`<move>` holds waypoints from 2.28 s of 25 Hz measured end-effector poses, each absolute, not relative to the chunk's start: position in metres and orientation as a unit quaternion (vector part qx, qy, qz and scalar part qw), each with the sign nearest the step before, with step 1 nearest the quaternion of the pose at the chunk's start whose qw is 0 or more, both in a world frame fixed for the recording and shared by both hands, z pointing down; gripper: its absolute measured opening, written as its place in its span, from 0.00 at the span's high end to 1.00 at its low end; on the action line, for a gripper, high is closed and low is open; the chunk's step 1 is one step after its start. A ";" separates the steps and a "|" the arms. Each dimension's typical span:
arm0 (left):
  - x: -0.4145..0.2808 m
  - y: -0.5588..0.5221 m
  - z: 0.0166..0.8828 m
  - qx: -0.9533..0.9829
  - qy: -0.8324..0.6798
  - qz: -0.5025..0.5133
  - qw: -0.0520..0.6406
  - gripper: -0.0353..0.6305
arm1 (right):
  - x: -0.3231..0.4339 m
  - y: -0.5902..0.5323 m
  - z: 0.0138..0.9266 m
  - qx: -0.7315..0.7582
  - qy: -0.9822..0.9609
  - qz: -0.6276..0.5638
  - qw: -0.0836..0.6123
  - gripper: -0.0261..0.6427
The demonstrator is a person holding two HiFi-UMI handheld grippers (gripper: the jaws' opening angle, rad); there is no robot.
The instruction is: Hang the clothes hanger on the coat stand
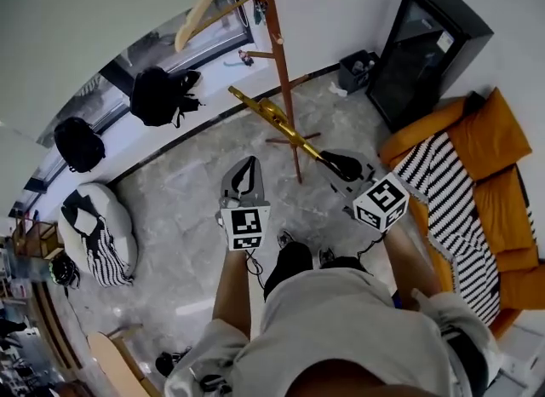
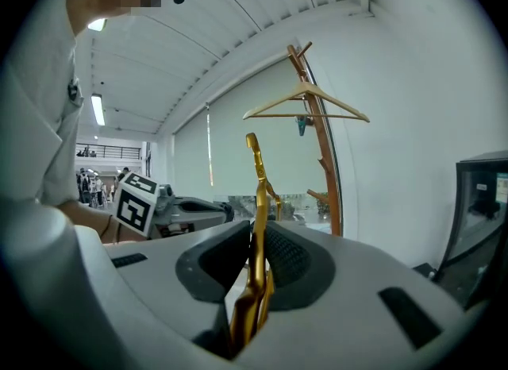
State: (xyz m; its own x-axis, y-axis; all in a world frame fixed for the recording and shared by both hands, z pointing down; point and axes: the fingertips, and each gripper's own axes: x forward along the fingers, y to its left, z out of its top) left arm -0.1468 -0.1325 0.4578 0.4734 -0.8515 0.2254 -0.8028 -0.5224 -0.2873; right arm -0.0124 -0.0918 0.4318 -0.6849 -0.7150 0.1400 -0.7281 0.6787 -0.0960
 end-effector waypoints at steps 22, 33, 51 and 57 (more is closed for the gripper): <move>-0.076 -0.246 0.447 -0.852 0.248 -0.310 0.342 0.88 | 0.006 -0.112 0.425 0.370 -0.920 0.067 0.108 0.88; -0.083 -0.253 0.476 -0.862 0.261 -0.354 0.250 0.90 | 0.017 -0.153 0.471 0.437 -0.815 -0.065 0.375 0.65; -0.115 -0.264 0.508 -0.846 0.326 -0.369 0.205 0.91 | -0.003 -0.190 0.490 0.484 -0.720 -0.135 0.479 0.72; -0.100 -0.276 0.511 -0.832 0.343 -0.382 0.212 0.91 | 0.007 -0.205 0.497 0.463 -0.732 -0.135 0.482 0.74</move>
